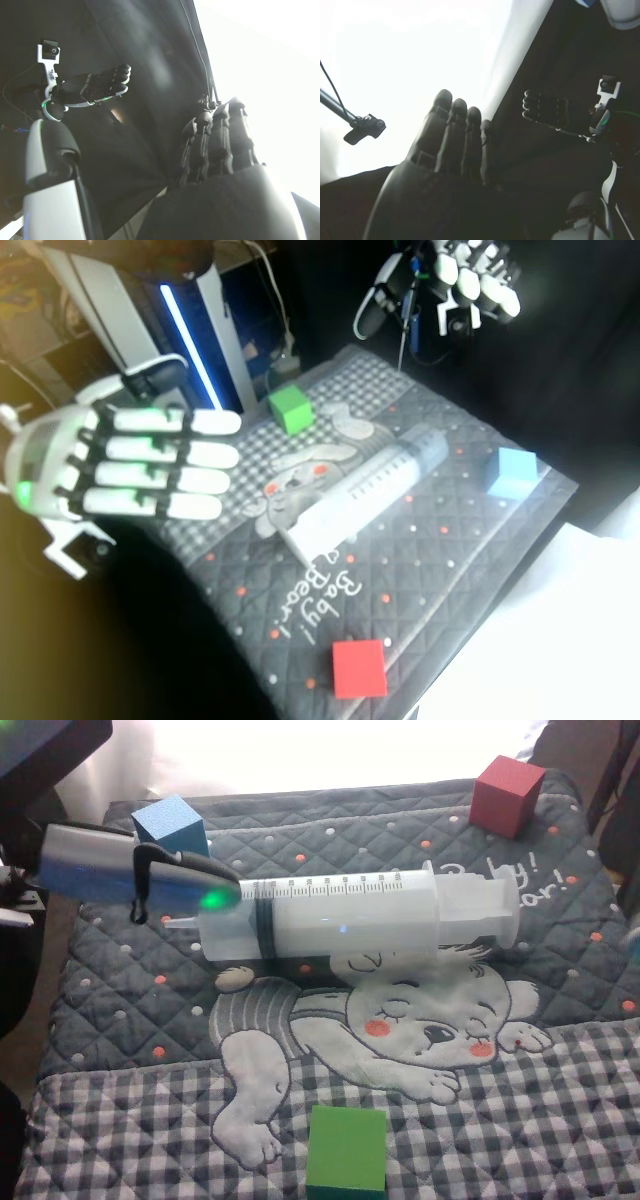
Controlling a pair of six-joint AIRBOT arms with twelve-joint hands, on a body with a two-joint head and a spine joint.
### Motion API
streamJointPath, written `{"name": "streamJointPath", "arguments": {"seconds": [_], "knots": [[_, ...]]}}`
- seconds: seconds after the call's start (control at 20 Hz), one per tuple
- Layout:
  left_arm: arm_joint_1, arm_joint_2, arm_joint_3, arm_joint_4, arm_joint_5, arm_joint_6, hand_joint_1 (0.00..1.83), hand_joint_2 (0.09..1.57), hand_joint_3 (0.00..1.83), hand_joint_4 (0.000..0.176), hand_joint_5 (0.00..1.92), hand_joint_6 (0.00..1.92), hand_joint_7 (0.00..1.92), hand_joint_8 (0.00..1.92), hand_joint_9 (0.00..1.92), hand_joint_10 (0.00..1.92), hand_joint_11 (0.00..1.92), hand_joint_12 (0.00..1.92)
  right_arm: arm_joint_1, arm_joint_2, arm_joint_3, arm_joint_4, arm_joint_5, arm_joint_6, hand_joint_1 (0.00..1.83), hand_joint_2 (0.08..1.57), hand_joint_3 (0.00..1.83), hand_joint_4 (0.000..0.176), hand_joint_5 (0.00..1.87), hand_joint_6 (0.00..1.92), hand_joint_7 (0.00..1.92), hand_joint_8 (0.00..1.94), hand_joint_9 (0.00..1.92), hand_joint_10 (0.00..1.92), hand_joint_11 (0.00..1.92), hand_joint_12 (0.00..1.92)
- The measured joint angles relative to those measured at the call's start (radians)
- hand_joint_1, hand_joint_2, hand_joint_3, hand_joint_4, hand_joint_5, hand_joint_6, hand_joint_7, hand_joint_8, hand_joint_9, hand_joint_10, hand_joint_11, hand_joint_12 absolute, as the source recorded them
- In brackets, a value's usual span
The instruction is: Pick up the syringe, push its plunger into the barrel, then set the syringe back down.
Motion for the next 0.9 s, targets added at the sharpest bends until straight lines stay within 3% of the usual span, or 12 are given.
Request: {"name": "streamJointPath", "arguments": {"seconds": [0.1,0.2,0.25,0.35,0.5,0.55,0.6,0.7,0.75,0.85,0.9], "knots": [[-0.012,-0.004,0.007,0.019,0.01,-0.001,0.69,0.78,0.0,0.0,0.14,0.0,0.23,0.0,0.31,0.01,0.05,0.48,0.0,-0.006,0.001,0.003,-0.006,0.001,0.41,0.76,0.0,0.019,0.15,0.0,0.23,0.0,0.25,0.0,0.1,0.37],[-0.027,-0.014,0.014,0.034,0.043,-0.012,0.63,0.77,0.0,0.0,0.12,0.0,0.26,0.0,0.34,0.0,0.0,0.6,0.0,-0.015,0.007,0.003,-0.005,0.001,0.45,0.73,0.0,0.035,0.14,0.0,0.23,0.0,0.25,0.0,0.1,0.36],[-0.029,-0.023,0.027,0.047,0.052,-0.025,0.58,0.77,0.0,0.0,0.14,0.0,0.31,0.0,0.37,0.0,0.0,0.75,0.002,-0.018,0.007,0.007,-0.009,0.001,0.44,0.73,0.0,0.034,0.13,0.0,0.22,0.0,0.24,0.0,0.09,0.35],[-0.029,-0.036,0.049,0.058,0.077,-0.074,0.56,0.79,0.0,0.0,0.11,0.0,0.28,0.0,0.34,0.0,0.0,0.8,0.002,-0.02,0.007,0.007,-0.009,0.001,0.42,0.73,0.0,0.032,0.12,0.0,0.19,0.0,0.22,0.0,0.09,0.35],[-0.058,-0.048,0.075,0.118,0.16,-0.13,0.63,0.76,0.0,0.013,0.05,0.0,0.22,0.0,0.26,0.0,0.0,0.61,0.002,-0.021,0.007,0.008,-0.009,0.001,0.41,0.74,0.0,0.024,0.12,0.0,0.18,0.0,0.22,0.0,0.1,0.36],[-0.068,-0.05,0.076,0.136,0.174,-0.132,0.67,0.78,0.0,0.0,0.06,0.0,0.2,0.0,0.22,0.0,0.0,0.28,0.002,-0.021,0.008,0.008,-0.009,0.001,0.45,0.72,0.0,0.023,0.12,0.0,0.17,0.0,0.21,0.0,0.09,0.35],[-0.076,-0.06,0.086,0.153,0.187,-0.139,0.72,0.78,0.0,0.0,0.07,0.01,0.2,0.0,0.22,0.01,0.0,0.21,0.002,-0.024,0.008,0.011,-0.01,0.001,0.46,0.71,0.0,0.024,0.12,0.0,0.17,0.0,0.2,0.0,0.09,0.35],[-0.081,-0.078,0.103,0.18,0.225,-0.169,0.66,0.77,0.0,0.0,0.08,0.01,0.19,0.0,0.25,0.02,0.09,0.23,0.002,-0.031,0.008,0.016,-0.01,0.001,0.47,0.71,0.0,0.04,0.12,0.0,0.17,0.0,0.18,0.0,0.07,0.34],[-0.087,-0.089,0.119,0.216,0.262,-0.205,0.65,0.78,0.0,0.0,0.09,0.01,0.2,0.0,0.28,0.02,0.16,0.26,0.002,-0.032,0.008,0.016,-0.011,0.001,0.4,0.74,0.0,0.023,0.12,0.0,0.17,0.0,0.19,0.0,0.08,0.34],[-0.109,-0.11,0.143,0.283,0.331,-0.248,0.66,0.8,0.0,0.0,0.03,0.0,0.07,0.0,0.09,0.0,0.03,0.29,0.002,-0.032,0.008,0.021,-0.009,0.004,0.4,0.74,0.01,0.026,0.12,0.0,0.18,0.0,0.19,0.0,0.07,0.33],[-0.122,-0.116,0.145,0.314,0.363,-0.251,0.7,0.79,0.0,0.007,0.01,0.0,0.01,0.0,0.02,0.0,0.0,0.09,0.002,-0.032,0.01,0.022,-0.01,0.005,0.4,0.74,0.0,0.018,0.12,0.0,0.18,0.0,0.19,0.0,0.06,0.33]]}}
